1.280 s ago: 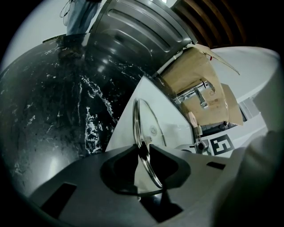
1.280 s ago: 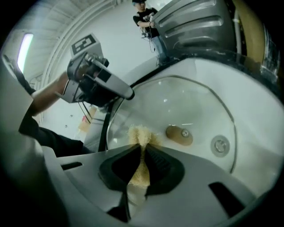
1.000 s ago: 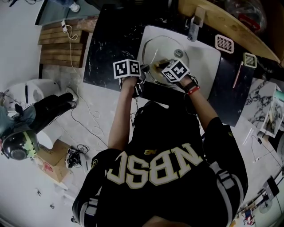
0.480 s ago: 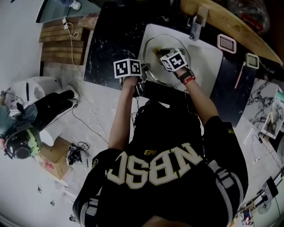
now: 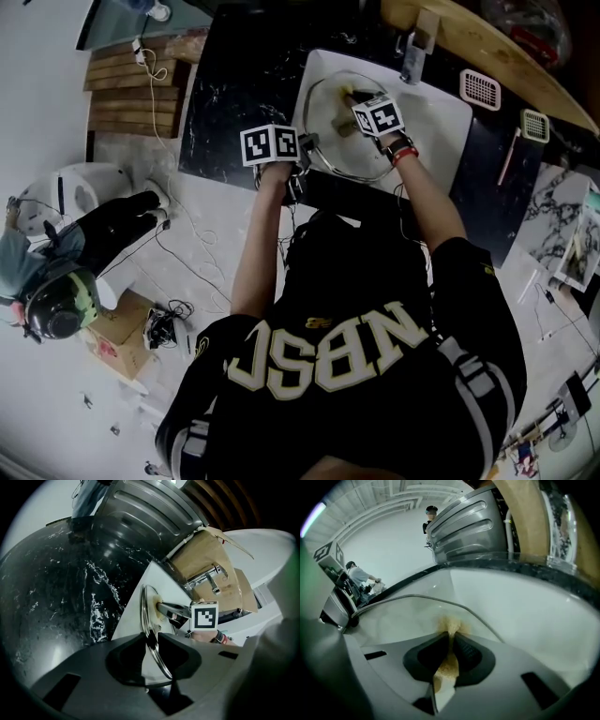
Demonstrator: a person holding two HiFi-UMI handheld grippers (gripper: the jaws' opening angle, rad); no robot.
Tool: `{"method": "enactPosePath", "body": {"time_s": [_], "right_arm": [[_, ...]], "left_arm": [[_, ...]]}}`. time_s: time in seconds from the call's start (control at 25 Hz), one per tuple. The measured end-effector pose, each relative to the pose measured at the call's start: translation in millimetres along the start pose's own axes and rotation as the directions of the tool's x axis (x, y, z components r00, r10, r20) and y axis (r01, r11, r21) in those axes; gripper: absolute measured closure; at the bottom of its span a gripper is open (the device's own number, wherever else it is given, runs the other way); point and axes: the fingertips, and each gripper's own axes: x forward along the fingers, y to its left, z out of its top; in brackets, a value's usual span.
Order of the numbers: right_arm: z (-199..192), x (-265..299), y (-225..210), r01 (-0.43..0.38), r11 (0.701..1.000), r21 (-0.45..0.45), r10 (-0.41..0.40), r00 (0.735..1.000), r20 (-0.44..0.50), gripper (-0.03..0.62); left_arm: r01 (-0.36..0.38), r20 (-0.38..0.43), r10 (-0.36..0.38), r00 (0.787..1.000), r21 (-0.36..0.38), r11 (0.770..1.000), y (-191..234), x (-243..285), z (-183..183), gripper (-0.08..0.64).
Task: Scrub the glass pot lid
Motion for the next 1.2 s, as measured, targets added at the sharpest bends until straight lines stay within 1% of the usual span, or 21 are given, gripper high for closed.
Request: {"method": "enactPosePath", "body": {"time_s": [0.16, 0.36, 0.52, 0.6, 0.72, 0.8, 0.92, 1.04, 1.08, 1.2], "right_arm": [[-13, -6, -24, 0.084, 0.996, -0.033, -0.085, 0.996, -0.03, 0.541], [-44, -14, -44, 0.126, 0.989, -0.072, -0.134, 0.983, -0.127, 0.543], [-74, -28, -57, 0.159, 0.979, -0.128, -0.185, 0.956, -0.229, 0.546], [-84, -36, -58, 0.159, 0.973, -0.166, -0.2, 0.942, -0.27, 0.546], [-96, -45, -57, 0.136, 0.965, -0.226, -0.203, 0.928, -0.311, 0.546], [-106, -52, -51, 0.111, 0.964, -0.243, -0.193, 0.919, -0.344, 0.546], [-120, -67, -42, 0.08, 0.966, -0.247, -0.181, 0.889, -0.42, 0.546], [-130, -78, -29, 0.032, 0.974, -0.225, -0.137, 0.873, -0.468, 0.545], [-131, -81, -24, 0.015, 0.977, -0.212, -0.117, 0.871, -0.478, 0.543], [-130, -87, -3, -0.055, 0.983, -0.177, -0.035, 0.883, -0.469, 0.543]], "left_arm": [[0.002, 0.001, -0.002, 1.0, 0.001, 1.0, 0, 0, -2, 0.466], [0.002, 0.002, -0.002, 1.0, 0.002, 1.0, 0, 0, -1, 0.466], [0.003, -0.002, -0.003, 1.0, 0.003, 1.0, 0, 0, -1, 0.466], [0.004, -0.004, -0.004, 1.0, 0.003, 1.0, 0, 0, 0, 0.466], [0.003, -0.005, -0.003, 1.0, 0.004, 1.0, 0, 1, -1, 0.466], [0.001, -0.004, -0.001, 1.0, 0.004, 1.0, 0, 1, -1, 0.466], [0.003, -0.003, -0.003, 1.0, 0.007, 1.0, -1, 1, -1, 0.466], [0.006, -0.004, -0.006, 1.0, 0.008, 1.0, -1, 1, -2, 0.466], [0.005, -0.003, -0.005, 1.0, 0.008, 1.0, -1, 1, -2, 0.466], [0.003, -0.004, -0.003, 1.0, 0.007, 1.0, -1, 1, -2, 0.466]]}}
